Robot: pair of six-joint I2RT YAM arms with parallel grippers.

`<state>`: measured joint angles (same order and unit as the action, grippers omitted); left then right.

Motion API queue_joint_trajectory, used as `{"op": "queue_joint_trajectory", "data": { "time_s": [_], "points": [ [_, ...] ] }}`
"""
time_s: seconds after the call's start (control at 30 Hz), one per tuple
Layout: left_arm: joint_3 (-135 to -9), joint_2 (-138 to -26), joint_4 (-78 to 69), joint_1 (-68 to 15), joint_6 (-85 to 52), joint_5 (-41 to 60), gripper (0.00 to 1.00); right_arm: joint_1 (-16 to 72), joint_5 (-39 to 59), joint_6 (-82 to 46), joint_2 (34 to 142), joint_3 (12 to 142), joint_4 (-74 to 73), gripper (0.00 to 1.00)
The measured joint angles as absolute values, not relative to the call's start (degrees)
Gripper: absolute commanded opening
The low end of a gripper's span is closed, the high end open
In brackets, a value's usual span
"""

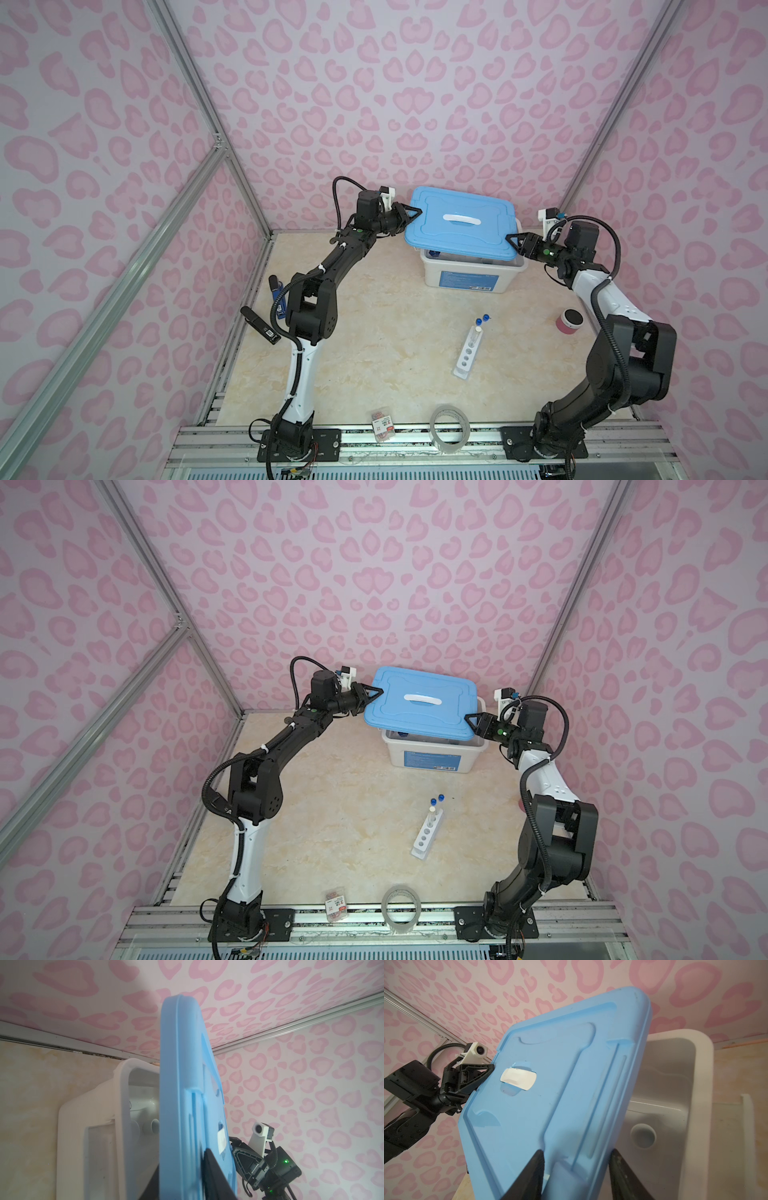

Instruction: Organize the chemistry lab equipment

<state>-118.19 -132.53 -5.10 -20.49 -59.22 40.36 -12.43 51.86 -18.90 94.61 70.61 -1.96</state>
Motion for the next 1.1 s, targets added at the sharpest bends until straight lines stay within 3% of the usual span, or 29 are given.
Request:
{"op": "queue_joint_trajectory", "data": {
  "time_s": [0.27,1.1],
  "points": [
    [-122.5,-132.9,3.5,-21.5,-53.3,37.8,0.40,-13.1,52.1,-19.6,94.0,70.6,-2.4,0.50],
    [-129.1,-137.4,12.0,-23.7,-48.5,33.9,0.42,-14.4,49.3,-17.8,93.5,70.0,0.2,0.48]
  ]
}}
